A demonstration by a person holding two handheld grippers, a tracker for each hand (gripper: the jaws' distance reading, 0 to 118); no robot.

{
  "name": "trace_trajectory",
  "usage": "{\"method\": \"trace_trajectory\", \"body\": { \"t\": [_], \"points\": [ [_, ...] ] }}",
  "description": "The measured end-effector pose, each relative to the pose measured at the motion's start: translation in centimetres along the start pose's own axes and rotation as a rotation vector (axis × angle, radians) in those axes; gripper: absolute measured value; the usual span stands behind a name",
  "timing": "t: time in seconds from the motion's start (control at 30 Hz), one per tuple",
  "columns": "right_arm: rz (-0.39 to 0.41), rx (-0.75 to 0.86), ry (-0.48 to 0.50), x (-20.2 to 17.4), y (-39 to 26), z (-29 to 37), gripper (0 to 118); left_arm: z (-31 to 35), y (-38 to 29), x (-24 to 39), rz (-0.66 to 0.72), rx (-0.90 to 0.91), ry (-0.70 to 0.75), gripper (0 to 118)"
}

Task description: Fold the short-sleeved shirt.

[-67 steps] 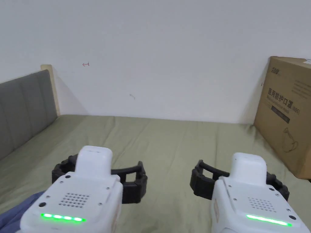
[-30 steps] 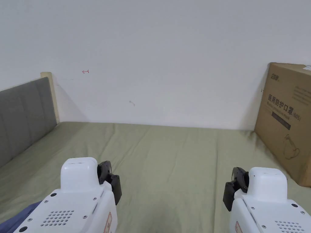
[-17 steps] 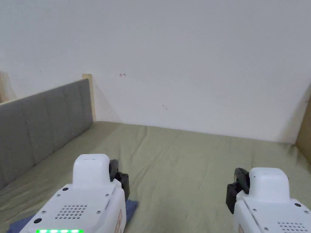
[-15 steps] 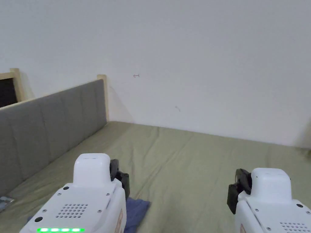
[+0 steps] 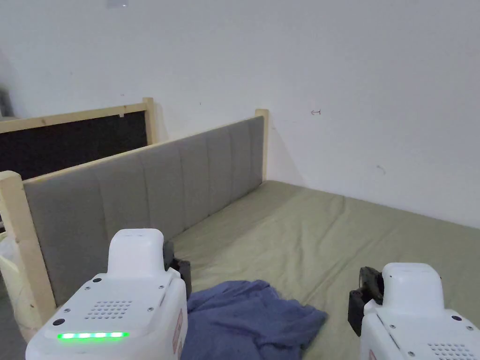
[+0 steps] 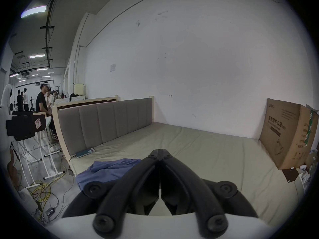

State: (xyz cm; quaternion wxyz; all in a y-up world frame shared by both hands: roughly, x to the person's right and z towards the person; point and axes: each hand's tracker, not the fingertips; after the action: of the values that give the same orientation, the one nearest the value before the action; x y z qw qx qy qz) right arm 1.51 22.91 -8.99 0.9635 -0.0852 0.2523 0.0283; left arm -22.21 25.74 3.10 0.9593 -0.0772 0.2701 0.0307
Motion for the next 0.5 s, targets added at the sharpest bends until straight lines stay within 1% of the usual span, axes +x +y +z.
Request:
{"method": "trace_trajectory", "body": {
  "t": [0.17,0.27,0.37,0.43,0.47,0.5],
  "points": [
    [-0.013,-0.049,0.004,0.4,-0.8,-1.0,0,-2.0,-1.3,0.8,0.003,-0.062,-0.020,0],
    [-0.013,-0.086,-0.013,0.9,-1.7,-1.9,0,-5.2,-3.0,1.3,-0.006,-0.150,-0.038,0],
    [-0.026,-0.130,-0.016,1.4,-2.7,-3.0,0,-10.4,-5.9,1.8,0.027,-0.326,-0.089,0],
    [-0.033,-0.161,-0.019,1.7,-3.5,-3.8,0,-14.7,-8.9,2.3,0.044,-0.469,-0.151,0],
    [-0.033,-0.172,-0.023,1.8,-3.8,-4.1,0,-16.1,-10.2,2.6,0.058,-0.496,-0.143,2],
    [-0.028,-0.185,-0.029,2.0,-4.2,-4.5,0,-17.5,-11.4,2.6,0.108,-0.521,-0.137,19]
  ]
}}
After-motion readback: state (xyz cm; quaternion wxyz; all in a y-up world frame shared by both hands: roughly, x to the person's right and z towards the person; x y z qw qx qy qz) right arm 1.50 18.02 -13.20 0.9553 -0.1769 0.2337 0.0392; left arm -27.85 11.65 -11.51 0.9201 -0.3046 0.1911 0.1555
